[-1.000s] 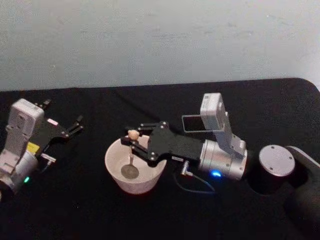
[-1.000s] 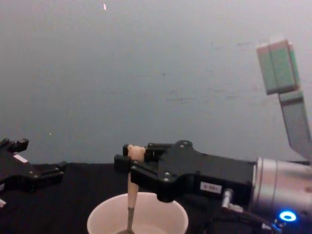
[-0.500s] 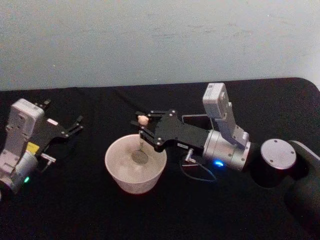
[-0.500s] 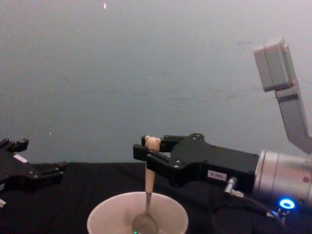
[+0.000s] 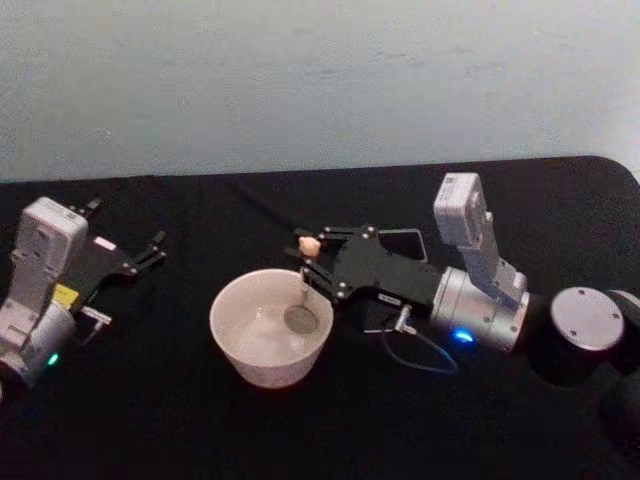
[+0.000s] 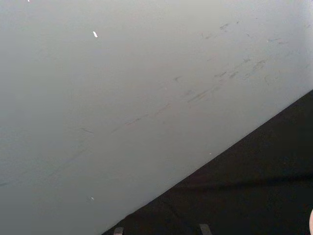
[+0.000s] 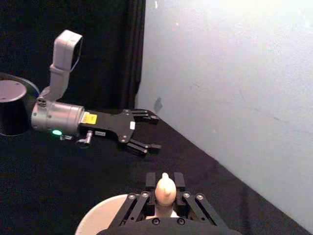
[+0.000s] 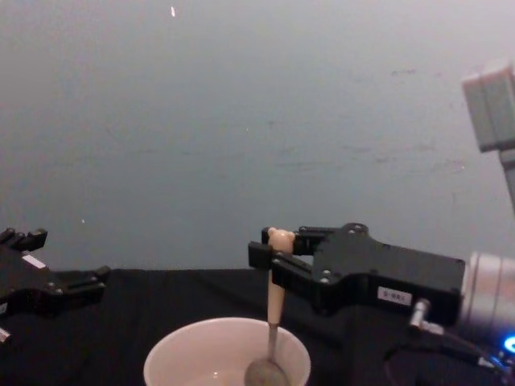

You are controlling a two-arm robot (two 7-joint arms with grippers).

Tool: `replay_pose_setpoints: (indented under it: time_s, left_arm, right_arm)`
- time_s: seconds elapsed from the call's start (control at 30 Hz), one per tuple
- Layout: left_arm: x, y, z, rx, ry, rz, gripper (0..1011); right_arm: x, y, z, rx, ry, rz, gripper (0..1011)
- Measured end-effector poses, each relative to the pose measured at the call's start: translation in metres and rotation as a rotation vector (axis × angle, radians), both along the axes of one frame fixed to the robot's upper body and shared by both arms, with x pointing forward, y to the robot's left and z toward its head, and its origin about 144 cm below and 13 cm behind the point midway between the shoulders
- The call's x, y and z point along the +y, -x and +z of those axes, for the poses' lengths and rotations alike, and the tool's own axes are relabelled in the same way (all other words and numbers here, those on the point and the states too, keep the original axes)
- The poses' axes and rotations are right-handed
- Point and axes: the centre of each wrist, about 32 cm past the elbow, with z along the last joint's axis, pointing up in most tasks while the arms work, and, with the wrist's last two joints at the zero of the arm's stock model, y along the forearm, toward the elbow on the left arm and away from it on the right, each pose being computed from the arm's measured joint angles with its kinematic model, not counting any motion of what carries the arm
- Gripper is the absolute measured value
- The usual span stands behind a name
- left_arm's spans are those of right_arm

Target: Pick up the stirring spoon with one hand, stir inside the cup, then place it back in its original position.

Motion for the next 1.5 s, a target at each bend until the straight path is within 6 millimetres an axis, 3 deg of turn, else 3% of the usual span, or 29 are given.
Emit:
replay_pose_setpoints:
  time_s: [0.27,0.57,1.0,1.5]
  left_arm:
    - [0.000,0.000,0.000,0.000,0.000,0.000,1001]
    - [0.000,0.000,0.000,0.000,0.000,0.000,1001]
    - [0.000,0.000,0.000,0.000,0.000,0.000,1001]
    - [0.000,0.000,0.000,0.000,0.000,0.000,1001]
  right_arm:
    - [0.000,0.012,-0.001,0.017,-0.004,0.035,214]
    - [0.014,0.019,-0.003,0.038,-0.008,0.107,214]
    - [0.035,-0.002,-0.004,0.009,-0.007,0.095,214]
    - [0.026,-0.015,-0.005,-0.005,0.004,0.014,214]
